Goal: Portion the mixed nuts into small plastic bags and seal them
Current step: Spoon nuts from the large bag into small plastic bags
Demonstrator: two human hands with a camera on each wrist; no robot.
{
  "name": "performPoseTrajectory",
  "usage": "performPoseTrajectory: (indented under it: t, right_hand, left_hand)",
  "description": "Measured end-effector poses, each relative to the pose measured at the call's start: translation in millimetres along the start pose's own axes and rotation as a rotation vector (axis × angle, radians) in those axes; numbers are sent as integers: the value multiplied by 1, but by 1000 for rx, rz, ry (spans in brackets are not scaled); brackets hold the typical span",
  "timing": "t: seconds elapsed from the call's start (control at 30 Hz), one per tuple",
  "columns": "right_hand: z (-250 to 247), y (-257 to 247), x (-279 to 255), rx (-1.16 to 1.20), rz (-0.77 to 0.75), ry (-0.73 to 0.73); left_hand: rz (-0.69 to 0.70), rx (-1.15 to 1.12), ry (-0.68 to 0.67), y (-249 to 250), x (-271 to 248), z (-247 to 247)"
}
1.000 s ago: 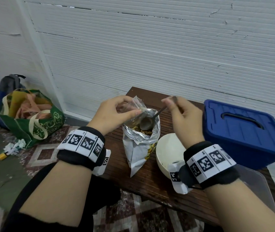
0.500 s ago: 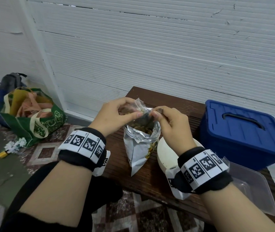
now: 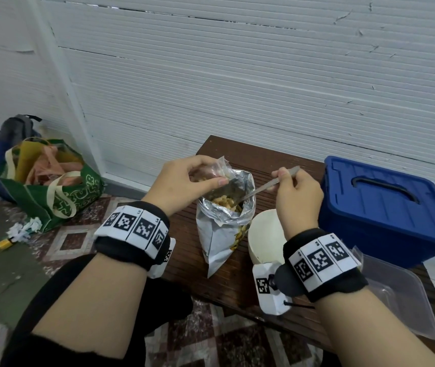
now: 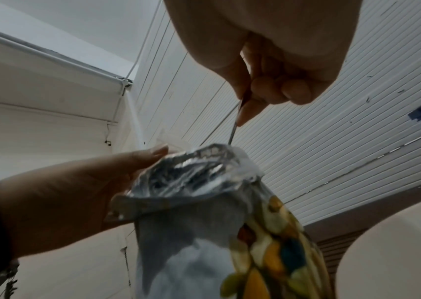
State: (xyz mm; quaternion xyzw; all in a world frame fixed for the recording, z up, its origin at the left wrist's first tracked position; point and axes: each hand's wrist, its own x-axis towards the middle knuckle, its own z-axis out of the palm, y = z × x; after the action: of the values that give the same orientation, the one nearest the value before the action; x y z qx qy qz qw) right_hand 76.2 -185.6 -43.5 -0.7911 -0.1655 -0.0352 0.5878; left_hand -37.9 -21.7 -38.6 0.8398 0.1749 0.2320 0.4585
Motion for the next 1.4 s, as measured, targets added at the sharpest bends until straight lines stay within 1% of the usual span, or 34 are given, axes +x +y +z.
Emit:
performPoseTrajectory:
  t: [0.1, 0.23, 0.47, 0.57, 0.67, 0.77, 0.93, 1.07, 1.17, 1.27, 1.33, 1.4]
  right_hand:
    - [-6, -3, 9, 18, 59, 49]
    - [-15, -9, 19, 39, 87, 97]
    - [-29, -26, 38, 94, 79, 171]
    - [-27, -31, 39, 92, 58, 138]
    - [-21, -32, 36, 82, 38, 84]
    - [-15, -32, 34, 70, 20, 40]
    - [-10, -34, 32, 114, -5, -5]
    - [-9, -32, 28, 199, -87, -99]
    - [-15, -36, 23, 284, -209, -149]
    - [-20, -44, 22, 329, -345, -132]
    - [-24, -46, 24, 351, -379, -93]
    - [-27, -46, 26, 371, -380, -14]
  left_hand:
    - [-5, -6, 23, 3, -1, -1]
    - [-16, 10, 56, 4, -1, -5]
    - [-30, 59, -7, 3, 2, -7]
    - [-30, 96, -44, 4, 3, -4]
    - [-16, 133, -53, 6, 4, 0]
    - [-8, 137, -57, 7, 4, 3]
    - [3, 103, -56, 8, 4, 8]
    - [9, 98, -53, 8, 5, 13]
    - [7, 71, -15, 6, 5, 13]
    - [-13, 40, 44, 6, 5, 11]
    - [-23, 3, 65, 7, 4, 8]
    - [-16, -15, 76, 9, 3, 5]
